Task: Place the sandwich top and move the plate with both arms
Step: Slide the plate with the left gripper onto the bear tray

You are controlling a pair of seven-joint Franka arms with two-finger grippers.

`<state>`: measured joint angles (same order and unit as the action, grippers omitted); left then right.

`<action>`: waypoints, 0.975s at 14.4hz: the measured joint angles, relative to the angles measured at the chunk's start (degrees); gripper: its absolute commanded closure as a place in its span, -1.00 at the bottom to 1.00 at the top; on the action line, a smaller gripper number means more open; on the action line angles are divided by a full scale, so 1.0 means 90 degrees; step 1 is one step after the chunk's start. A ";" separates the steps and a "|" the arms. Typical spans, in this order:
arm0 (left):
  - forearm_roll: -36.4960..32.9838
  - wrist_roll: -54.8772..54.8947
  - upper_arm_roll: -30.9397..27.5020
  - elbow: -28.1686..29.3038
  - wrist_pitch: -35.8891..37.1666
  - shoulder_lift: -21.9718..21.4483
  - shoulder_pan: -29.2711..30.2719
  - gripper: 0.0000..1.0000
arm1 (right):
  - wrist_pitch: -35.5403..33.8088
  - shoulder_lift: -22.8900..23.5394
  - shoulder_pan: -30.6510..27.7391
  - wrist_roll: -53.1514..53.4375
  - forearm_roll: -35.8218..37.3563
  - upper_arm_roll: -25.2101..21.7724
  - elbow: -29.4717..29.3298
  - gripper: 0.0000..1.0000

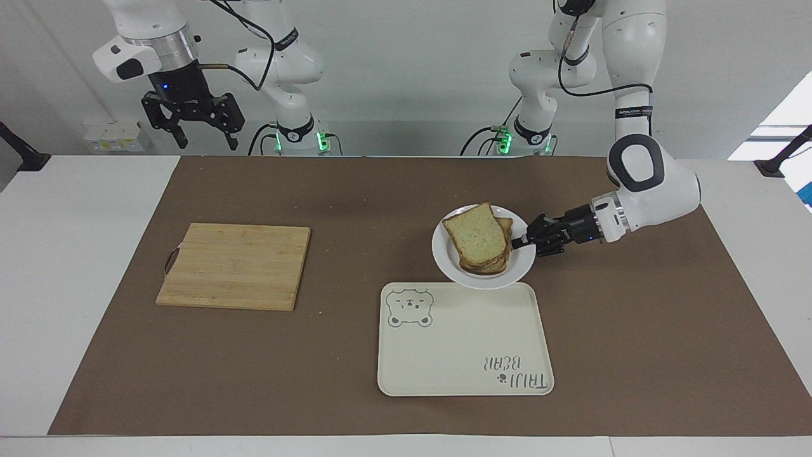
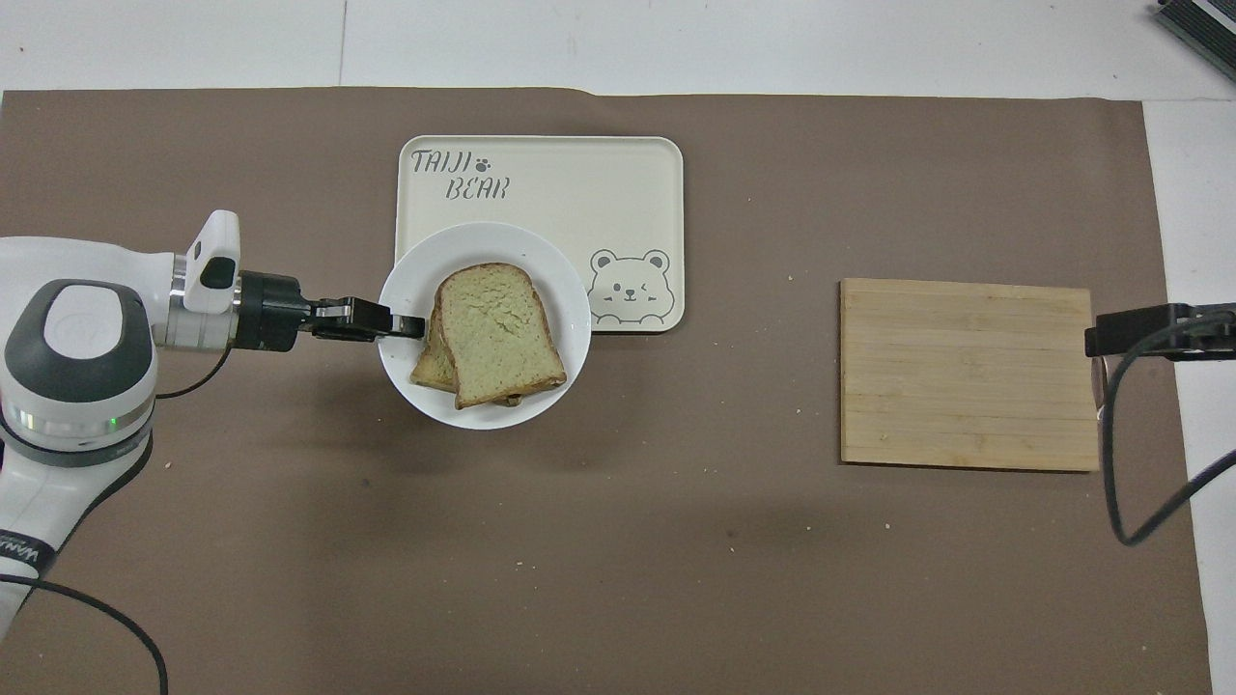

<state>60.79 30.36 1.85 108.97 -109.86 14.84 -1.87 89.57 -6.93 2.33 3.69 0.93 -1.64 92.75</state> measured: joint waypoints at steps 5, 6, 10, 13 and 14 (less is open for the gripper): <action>0.0002 -0.0362 0.0120 -0.1244 -0.0594 0.1144 -0.0204 1.00 | -0.0011 0.0000 0.0000 0.0000 0.0000 -0.0002 0.0008 -1.00; 0.0003 -0.0383 0.0123 -0.1520 -0.0711 0.1427 -0.0250 1.00 | -0.0011 0.0000 0.0000 0.0000 0.0003 -0.0003 0.0011 -1.00; 0.0003 -0.0597 0.0270 -0.2280 -0.1198 0.2178 -0.0301 1.00 | -0.0011 0.0000 0.0000 0.0000 0.0007 -0.0003 0.0033 -1.00; 0.0003 -0.0710 0.0283 -0.2604 -0.1357 0.2525 -0.0359 1.00 | -0.0012 0.0000 0.0000 0.0000 0.0007 -0.0003 0.0034 -1.00; -0.0006 -0.0711 0.0285 -0.2624 -0.1406 0.2601 -0.0405 1.00 | -0.0012 0.0000 0.0000 0.0000 0.0007 -0.0003 0.0034 -1.00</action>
<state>60.73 23.97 4.41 85.35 -122.51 38.25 -5.51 89.47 -6.93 2.32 3.69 0.99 -1.66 93.06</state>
